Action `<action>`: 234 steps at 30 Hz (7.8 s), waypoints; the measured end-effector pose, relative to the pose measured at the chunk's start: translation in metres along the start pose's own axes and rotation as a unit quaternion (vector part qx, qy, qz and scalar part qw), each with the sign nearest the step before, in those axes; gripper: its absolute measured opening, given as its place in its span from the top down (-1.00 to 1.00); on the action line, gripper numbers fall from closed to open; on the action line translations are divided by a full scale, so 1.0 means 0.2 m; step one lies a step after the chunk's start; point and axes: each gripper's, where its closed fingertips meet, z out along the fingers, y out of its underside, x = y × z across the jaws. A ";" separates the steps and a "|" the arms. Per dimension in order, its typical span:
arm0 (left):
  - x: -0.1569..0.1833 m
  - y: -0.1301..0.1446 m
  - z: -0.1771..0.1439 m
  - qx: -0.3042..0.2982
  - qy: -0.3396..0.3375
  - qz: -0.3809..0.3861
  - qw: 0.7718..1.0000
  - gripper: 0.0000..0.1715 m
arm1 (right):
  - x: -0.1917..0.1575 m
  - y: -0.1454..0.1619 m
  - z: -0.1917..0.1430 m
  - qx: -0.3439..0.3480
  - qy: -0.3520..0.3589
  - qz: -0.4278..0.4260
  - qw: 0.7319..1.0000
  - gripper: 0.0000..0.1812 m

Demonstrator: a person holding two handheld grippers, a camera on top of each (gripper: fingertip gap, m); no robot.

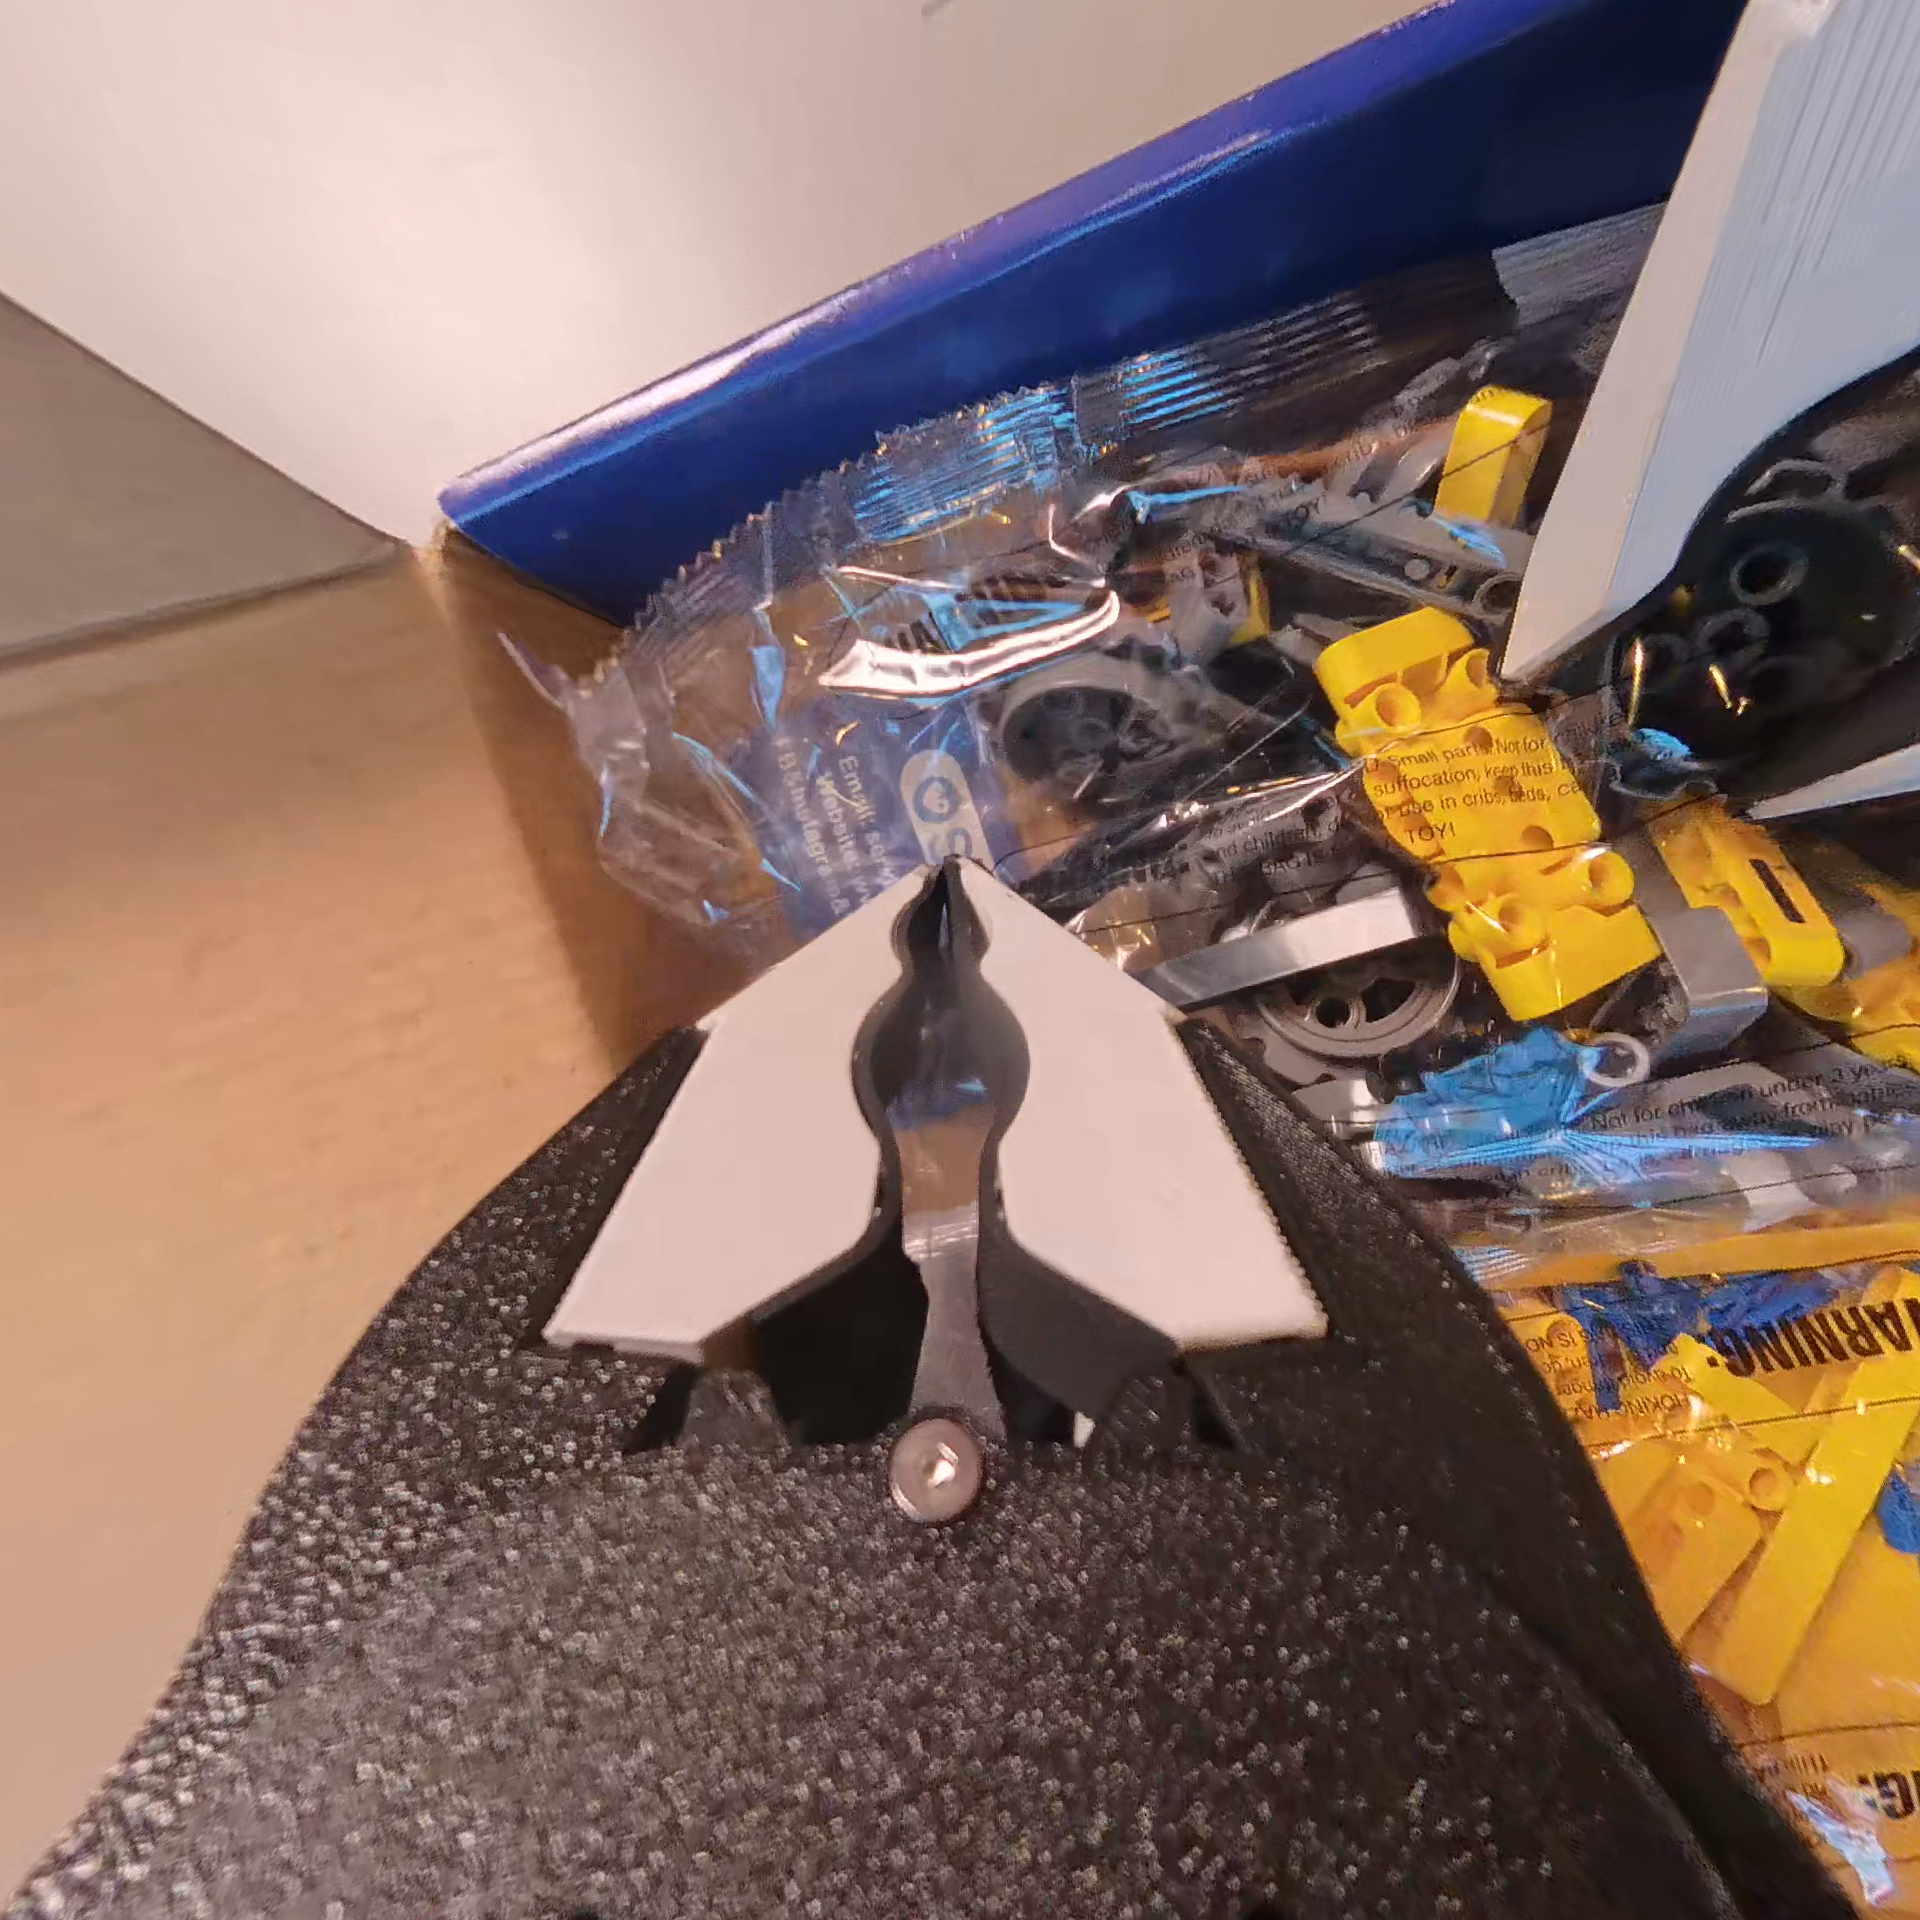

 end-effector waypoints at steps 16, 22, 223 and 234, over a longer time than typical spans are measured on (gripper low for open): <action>-0.28 0.60 -1.35 0.367 -0.239 -0.181 0.881 0.70 | 0.00 -0.15 -0.56 0.434 0.224 -0.024 0.872 0.35; -0.52 1.87 -1.93 0.215 -0.472 -0.359 0.776 0.57 | -0.03 -0.08 -0.65 0.487 0.243 0.000 0.839 0.45; -0.32 1.76 -1.91 0.264 -0.400 -0.287 0.829 0.48 | -0.23 -0.38 -0.51 0.500 0.046 -0.087 0.860 0.30; -0.48 2.73 -1.66 0.005 -0.065 -0.448 0.892 0.29 | -0.26 -0.43 -0.56 0.518 0.078 -0.104 0.845 0.50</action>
